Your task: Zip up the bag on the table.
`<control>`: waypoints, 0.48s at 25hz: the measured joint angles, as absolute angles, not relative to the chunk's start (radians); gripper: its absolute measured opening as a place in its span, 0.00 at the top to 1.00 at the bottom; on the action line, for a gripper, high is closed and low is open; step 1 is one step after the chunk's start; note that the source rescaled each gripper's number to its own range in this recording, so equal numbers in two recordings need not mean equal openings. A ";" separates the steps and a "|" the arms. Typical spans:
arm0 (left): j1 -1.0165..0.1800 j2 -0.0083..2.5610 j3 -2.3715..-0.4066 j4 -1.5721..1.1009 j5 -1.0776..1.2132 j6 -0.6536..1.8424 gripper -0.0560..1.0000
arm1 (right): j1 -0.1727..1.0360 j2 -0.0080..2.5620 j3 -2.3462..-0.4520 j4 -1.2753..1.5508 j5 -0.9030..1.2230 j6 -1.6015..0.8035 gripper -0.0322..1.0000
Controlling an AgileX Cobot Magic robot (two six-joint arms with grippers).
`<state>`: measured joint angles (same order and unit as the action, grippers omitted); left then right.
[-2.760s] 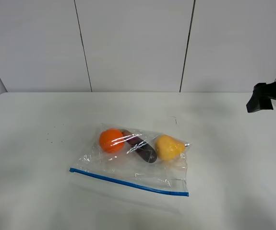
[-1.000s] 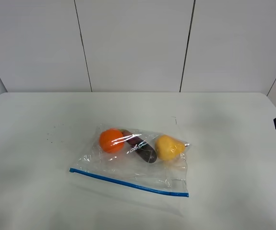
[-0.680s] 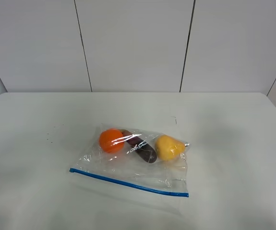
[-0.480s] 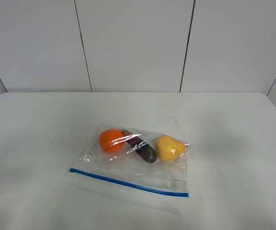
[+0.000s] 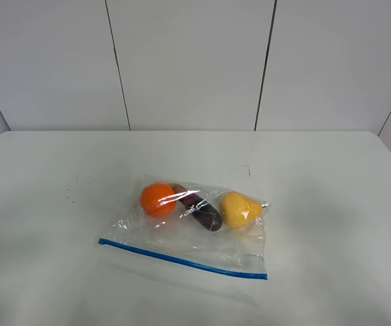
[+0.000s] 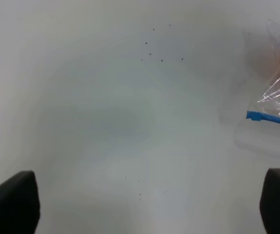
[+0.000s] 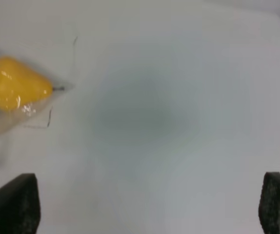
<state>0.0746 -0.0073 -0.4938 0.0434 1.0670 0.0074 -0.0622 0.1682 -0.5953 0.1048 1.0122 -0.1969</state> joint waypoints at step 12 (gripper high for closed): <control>0.075 -0.007 -0.494 0.043 1.067 0.007 0.06 | -0.062 -0.007 -0.584 0.085 1.057 -0.156 0.00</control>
